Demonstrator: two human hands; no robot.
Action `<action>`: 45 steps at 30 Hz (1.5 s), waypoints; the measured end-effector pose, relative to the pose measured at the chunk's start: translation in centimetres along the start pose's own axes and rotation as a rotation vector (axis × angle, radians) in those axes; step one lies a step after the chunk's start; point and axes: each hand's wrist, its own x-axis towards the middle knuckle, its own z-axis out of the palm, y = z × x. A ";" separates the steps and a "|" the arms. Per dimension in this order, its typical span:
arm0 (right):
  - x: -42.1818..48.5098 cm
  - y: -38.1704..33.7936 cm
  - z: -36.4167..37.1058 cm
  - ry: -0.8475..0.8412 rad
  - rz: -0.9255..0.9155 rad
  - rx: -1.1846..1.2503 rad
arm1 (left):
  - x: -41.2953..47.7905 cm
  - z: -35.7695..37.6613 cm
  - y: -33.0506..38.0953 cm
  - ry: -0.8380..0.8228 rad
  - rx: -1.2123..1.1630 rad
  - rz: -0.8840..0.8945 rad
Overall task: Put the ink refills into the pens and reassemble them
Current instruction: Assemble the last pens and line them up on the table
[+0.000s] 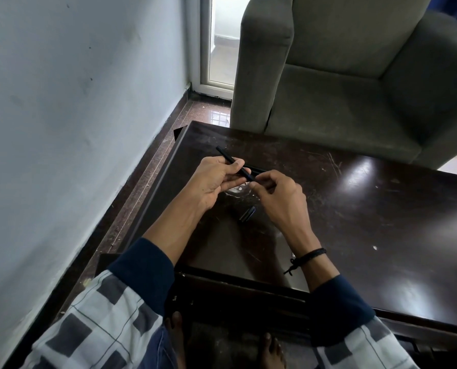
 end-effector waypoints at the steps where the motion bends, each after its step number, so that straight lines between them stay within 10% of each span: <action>1: 0.0 0.0 0.0 0.002 0.000 0.004 | 0.0 0.0 0.0 0.001 0.000 0.001; 45: 0.1 0.0 0.0 -0.037 0.017 -0.040 | 0.2 -0.1 -0.1 -0.018 -0.004 0.008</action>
